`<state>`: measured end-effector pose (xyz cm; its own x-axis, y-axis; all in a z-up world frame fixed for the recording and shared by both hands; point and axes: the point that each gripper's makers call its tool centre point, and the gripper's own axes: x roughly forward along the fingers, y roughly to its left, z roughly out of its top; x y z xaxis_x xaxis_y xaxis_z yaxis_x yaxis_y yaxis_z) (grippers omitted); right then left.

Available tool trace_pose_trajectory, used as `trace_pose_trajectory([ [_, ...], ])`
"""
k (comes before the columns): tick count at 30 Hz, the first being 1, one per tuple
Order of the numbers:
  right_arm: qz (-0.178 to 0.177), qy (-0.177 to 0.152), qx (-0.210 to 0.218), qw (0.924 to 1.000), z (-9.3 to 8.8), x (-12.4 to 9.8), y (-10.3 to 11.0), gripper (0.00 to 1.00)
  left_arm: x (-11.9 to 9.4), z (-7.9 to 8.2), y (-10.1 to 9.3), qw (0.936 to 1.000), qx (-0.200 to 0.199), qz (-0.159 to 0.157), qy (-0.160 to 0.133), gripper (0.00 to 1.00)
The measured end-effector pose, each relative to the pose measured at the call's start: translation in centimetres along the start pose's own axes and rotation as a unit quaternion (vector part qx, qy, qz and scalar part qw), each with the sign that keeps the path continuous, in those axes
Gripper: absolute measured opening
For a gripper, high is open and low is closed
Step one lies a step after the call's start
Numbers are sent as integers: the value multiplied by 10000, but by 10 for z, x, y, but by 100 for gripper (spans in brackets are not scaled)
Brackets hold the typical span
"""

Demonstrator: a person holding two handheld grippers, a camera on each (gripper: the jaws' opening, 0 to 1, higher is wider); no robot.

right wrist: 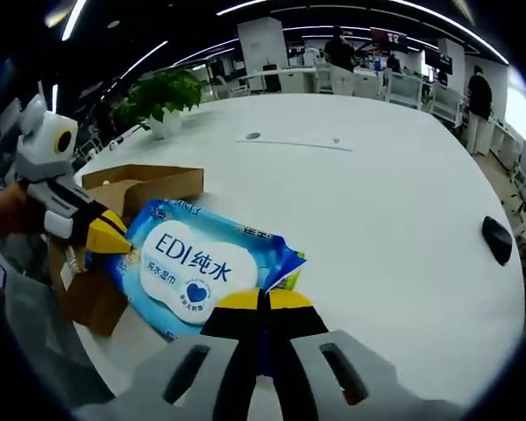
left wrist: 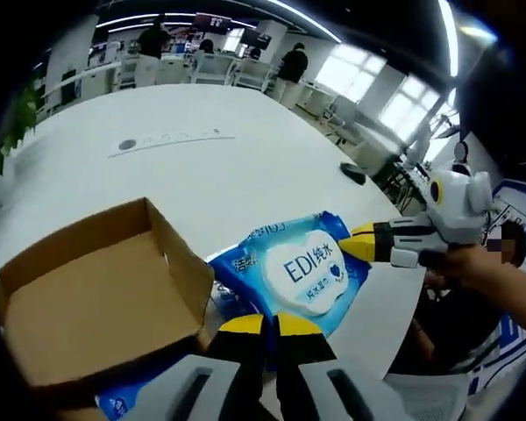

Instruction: Operate the shoe box by opening the lid, removing the specified soft item, and placing it in the target area until the item is outside and the box remains undamaged.

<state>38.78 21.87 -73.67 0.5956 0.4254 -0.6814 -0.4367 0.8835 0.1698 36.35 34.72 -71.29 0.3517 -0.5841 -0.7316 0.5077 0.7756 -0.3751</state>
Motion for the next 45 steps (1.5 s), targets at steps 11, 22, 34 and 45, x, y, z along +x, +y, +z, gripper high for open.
trace_pose_trajectory([
  [11,63,114,148,9998,-4,22,-3,0,3,5,5,9991,304,257,127,2],
  [22,11,204,169,9996,-11,31,-12,0,13,6,5,9976,549,331,258,2],
  [34,-56,131,338,9993,-16,32,-15,0,15,0,9,9822,1632,795,485,3],
  [45,-34,210,19,9998,-14,33,-13,0,-6,9,1,9855,1539,692,152,13],
])
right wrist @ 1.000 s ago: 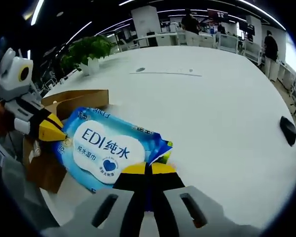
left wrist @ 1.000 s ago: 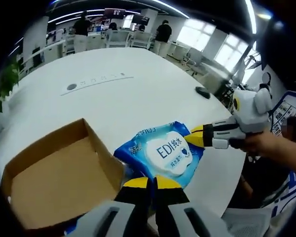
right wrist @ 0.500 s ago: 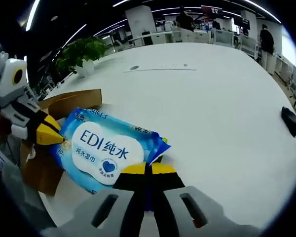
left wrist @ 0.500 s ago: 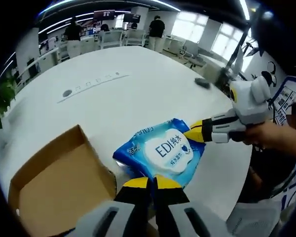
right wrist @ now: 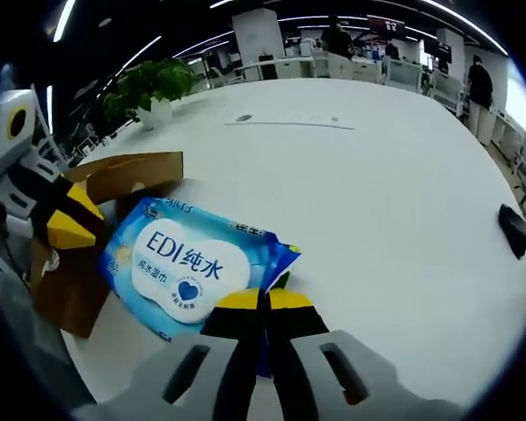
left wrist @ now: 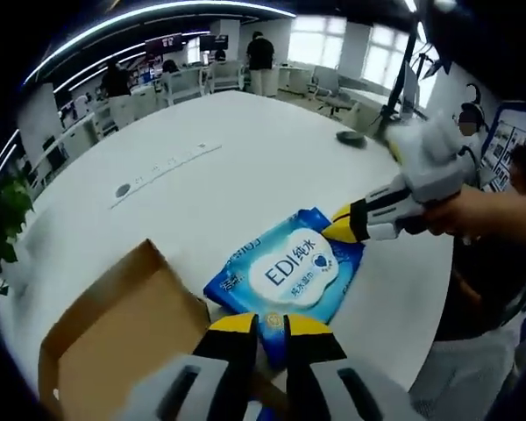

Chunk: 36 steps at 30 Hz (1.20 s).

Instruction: Operate the shoe box by opening the lid, removing the specified soft item, and placing it in the target area until the item is outside and the box remains undamaged.

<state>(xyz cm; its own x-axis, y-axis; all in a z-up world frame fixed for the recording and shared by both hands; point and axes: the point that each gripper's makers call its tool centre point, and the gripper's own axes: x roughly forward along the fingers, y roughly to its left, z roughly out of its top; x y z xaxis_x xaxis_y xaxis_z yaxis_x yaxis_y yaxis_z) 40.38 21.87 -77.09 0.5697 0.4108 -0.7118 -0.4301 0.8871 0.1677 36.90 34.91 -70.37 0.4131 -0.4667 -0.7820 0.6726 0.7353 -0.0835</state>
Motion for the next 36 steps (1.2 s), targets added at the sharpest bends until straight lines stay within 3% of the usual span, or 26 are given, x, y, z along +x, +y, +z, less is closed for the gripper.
trace_pose_trajectory([
  [11,5,27,-255,9997,3,-6,1,5,-21,16,0,9988,-117,-238,-419,21],
  [14,-90,89,-643,9979,3,-10,-1,10,-26,19,2,9982,-126,-268,-514,24],
  [18,-143,64,-796,9967,4,-16,0,14,-33,20,1,9977,-116,-328,-588,28],
  [36,-10,73,-1068,9942,14,-47,23,27,-66,1,12,9952,-35,-597,-771,32],
])
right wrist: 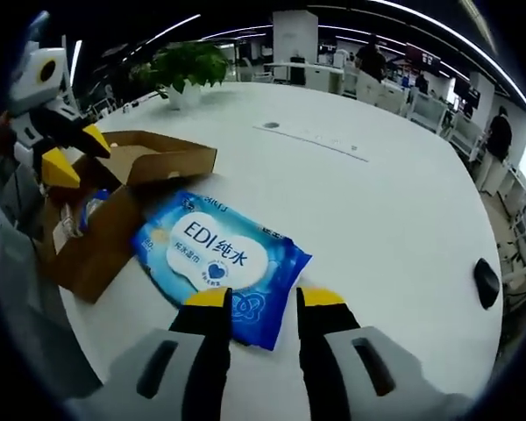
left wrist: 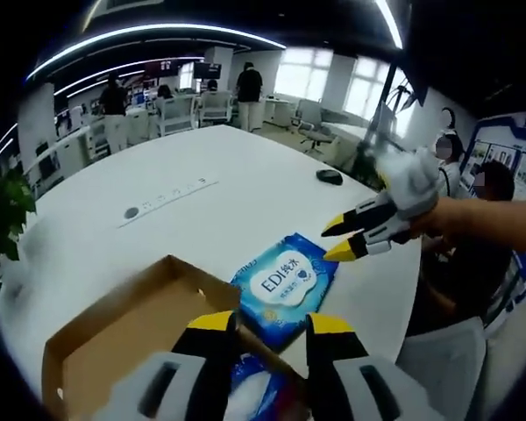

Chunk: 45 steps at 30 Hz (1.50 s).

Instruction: Operate the shoe box by opening the lid, removing the specified soft item, and placing it in the target area until the item is outside and the box remains undamaged.

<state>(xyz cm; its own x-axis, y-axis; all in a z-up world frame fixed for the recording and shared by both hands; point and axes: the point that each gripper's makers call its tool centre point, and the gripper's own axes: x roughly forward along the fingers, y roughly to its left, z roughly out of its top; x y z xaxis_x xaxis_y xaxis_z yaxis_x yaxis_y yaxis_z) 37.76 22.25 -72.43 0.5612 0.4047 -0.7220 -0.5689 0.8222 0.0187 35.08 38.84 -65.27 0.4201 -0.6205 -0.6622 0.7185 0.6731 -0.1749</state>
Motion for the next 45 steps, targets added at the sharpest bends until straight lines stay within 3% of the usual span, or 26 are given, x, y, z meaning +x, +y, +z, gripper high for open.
trace_pose_trajectory([
  [8,113,-128,-288,9994,17,-13,18,29,-18,-13,8,9998,193,-37,65,31],
  [17,348,-398,-580,9969,45,-25,48,29,-31,-40,15,9987,391,-160,284,31],
  [24,669,-561,-914,9920,66,-29,82,28,-38,-63,21,9972,529,-198,486,28],
  [37,1128,-620,-1427,9814,80,-22,134,25,-38,-107,28,9921,701,-350,977,25],
  [45,1281,-539,-1717,9753,80,-12,151,22,-30,-113,26,9898,792,-419,1105,24],
])
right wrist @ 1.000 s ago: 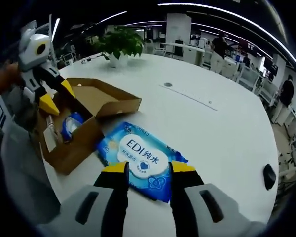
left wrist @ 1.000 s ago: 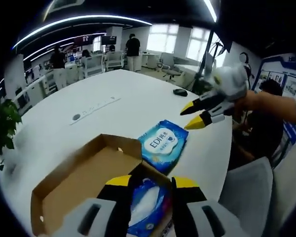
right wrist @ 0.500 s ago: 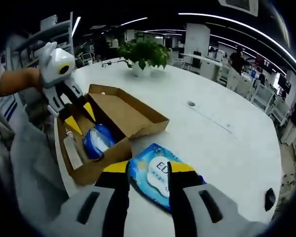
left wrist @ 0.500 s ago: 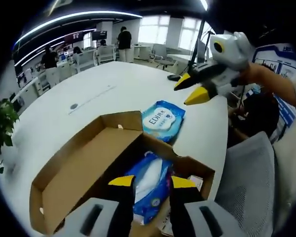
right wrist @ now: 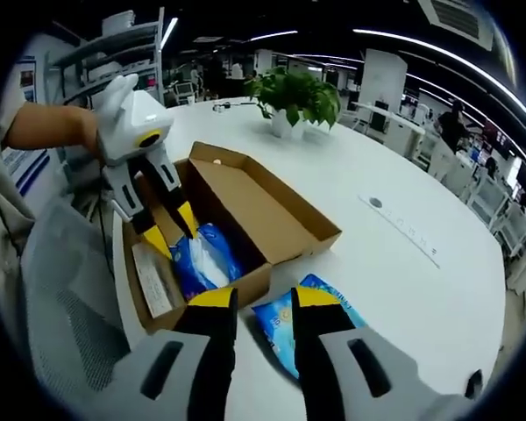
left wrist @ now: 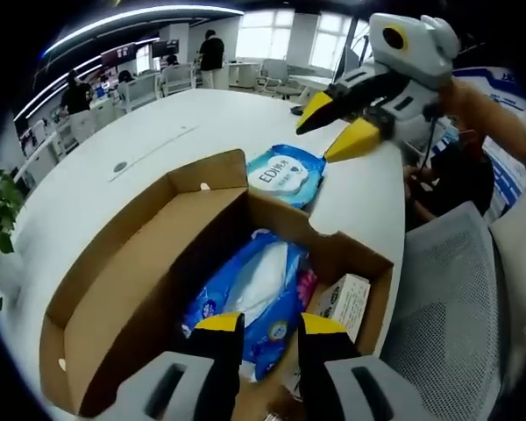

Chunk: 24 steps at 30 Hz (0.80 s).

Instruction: Operate the shoe box by opening the lid, removing the specified soft item, and placing it in the target area until the item is outside and the box remains undamaged.

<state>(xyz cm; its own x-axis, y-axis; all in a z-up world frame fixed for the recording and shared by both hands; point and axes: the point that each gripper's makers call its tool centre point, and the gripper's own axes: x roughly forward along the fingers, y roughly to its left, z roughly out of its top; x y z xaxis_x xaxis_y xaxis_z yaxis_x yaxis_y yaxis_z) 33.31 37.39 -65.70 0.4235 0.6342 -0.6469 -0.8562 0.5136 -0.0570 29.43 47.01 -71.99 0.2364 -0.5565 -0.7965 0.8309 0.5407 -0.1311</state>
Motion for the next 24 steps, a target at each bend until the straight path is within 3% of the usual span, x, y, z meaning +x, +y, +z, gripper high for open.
trace_pose_trajectory([
  [14,323,160,-441,9984,5,27,18,17,22,-4,-2,9990,96,-88,429,14],
  [20,472,211,-559,9971,7,39,25,17,23,-8,-1,9986,-37,-117,506,2],
  [24,580,262,-658,9958,7,47,30,17,22,-9,-2,9984,-181,-148,506,0],
])
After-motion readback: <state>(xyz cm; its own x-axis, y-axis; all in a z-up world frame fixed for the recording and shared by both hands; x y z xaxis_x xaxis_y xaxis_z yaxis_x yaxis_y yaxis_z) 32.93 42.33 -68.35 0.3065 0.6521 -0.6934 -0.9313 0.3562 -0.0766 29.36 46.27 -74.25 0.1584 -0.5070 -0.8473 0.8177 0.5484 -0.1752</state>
